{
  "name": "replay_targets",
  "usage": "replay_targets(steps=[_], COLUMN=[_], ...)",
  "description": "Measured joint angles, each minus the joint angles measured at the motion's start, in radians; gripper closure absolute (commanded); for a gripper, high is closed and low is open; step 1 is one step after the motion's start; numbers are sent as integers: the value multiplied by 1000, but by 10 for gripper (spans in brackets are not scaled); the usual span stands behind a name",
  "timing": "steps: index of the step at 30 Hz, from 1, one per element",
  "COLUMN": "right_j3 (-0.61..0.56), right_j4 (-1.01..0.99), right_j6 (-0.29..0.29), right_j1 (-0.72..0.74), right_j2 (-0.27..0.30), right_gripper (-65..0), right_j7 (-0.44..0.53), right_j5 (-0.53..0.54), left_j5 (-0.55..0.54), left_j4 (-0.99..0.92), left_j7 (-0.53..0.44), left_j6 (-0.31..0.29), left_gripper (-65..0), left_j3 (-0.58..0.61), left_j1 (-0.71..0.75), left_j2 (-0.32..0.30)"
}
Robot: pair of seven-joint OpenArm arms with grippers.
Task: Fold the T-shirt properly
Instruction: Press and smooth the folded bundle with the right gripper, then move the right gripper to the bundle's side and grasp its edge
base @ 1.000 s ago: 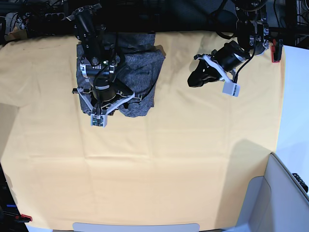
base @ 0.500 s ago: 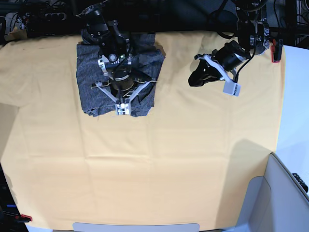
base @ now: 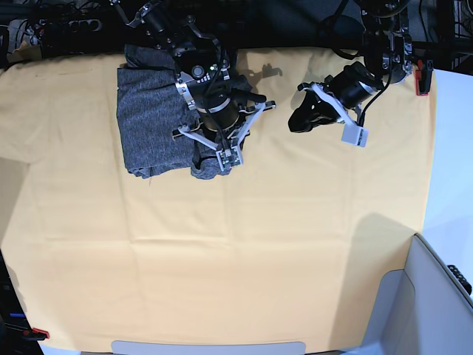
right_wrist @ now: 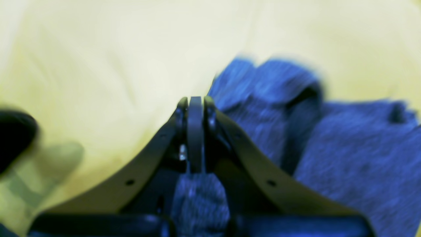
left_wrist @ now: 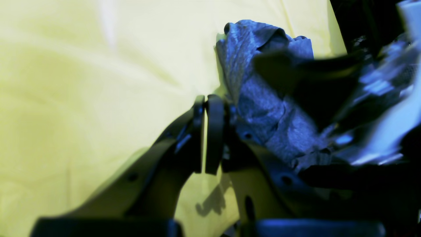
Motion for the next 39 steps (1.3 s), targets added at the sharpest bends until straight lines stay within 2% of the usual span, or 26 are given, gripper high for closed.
replay_targets(steps=[4,7,10,13,14,16,18,21,25,29,32,35,39], right_j3=[8,98,275,474,545,673,788,907,924,921,919,921,924], right_j4=[85,101,101,94,79,27,-40,-150,-279,-357,-435,-496,-538], right_j6=[8,3,30,82,129,200,266,358,456,569,608,679,718], right_j1=[36,53,45,43,44,47,47,45,73,85,90,117,148], right_j2=[45,75,94,144,176,234,266,300,349,340,320,309,282], right_gripper=[-20,-107,-212,-272,-282,-290,-290,-291,-292,-293,-293,-292,-292], right_j7=[0,4,-3,0,2,11,0,4,-85,-88,-96,-160,-186], right_j5=[12,79,256,436,532,668,788,912,950,973,956,953,964], left_j5=[-1,0,-3,0,0,0,-3,-1,-2,-1,0,-2,0], left_j4=[0,0,0,0,0,0,0,0,0,0,0,0,-10], left_j7=[0,1,1,-1,-1,3,3,2,4,4,3,2,3], left_j6=[0,0,-1,0,1,3,-2,0,-1,-1,0,-1,0], left_gripper=[-5,-8,-58,-116,-131,-137,-137,-137,-137,-138,-138,-138,-138], left_j3=[0,0,0,-3,-3,-3,-2,-2,-2,-2,-2,-2,-2], left_j1=[-1,0,0,0,0,0,0,0,0,0,0,0,2], left_j2=[-1,0,-26,-38,-38,-33,-31,-37,-35,-34,-35,-34,-33])
